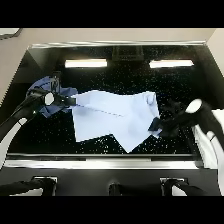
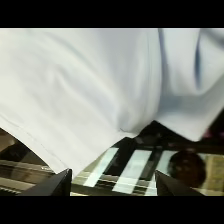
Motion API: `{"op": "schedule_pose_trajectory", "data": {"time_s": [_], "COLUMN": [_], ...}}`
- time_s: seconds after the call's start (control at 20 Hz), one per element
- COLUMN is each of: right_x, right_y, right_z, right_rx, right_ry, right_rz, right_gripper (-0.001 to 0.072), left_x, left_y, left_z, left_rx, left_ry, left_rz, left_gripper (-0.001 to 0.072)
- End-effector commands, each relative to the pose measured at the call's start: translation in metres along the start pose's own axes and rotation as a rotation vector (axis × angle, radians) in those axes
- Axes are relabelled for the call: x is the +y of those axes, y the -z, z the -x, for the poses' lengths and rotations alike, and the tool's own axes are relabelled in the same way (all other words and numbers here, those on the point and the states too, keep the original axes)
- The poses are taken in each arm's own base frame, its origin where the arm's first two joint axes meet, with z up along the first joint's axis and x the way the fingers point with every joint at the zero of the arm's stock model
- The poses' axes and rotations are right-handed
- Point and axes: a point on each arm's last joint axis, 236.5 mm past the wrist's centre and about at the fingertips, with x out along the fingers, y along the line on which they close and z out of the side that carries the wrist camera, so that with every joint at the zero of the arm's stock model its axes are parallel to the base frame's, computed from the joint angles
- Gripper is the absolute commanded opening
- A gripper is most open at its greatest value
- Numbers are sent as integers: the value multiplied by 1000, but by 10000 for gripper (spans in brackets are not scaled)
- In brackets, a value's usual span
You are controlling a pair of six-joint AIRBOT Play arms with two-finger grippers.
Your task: Fold the shirts.
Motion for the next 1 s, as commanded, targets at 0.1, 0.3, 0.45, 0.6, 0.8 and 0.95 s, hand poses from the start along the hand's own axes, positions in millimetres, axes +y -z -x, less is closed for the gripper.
{"op": "schedule_pose_trajectory", "data": {"time_s": [0.1, 0.3, 0.45, 0.6, 0.8, 0.95], "right_x": [8, 16, 30, 61, 129, 177], "right_y": [2, -22, -38, -75, -110, -11], "right_z": [-65, -76, -56, 20, 293, 512], "right_rx": [-103, -195, -228, -385, -1093, -1703], "right_ry": [-104, -118, -136, -116, 59, 160], "right_rz": [-131, -153, -112, 82, 458, 604], "right_gripper": [567, 350, 52, 51, 51, 51], "left_x": [4, 5, 5, 5, 1, 9], "left_y": [15, 16, 15, -4, -117, -164], "left_z": [0, 0, 1, 26, 179, 373], "left_rx": [64, 66, 65, 16, -413, -817], "left_ry": [-18, -18, -17, -14, 18, 67], "left_rz": [-5, -5, -40, -105, -98, -47], "left_gripper": [30, 30, 30, 29, 29, 30]}}
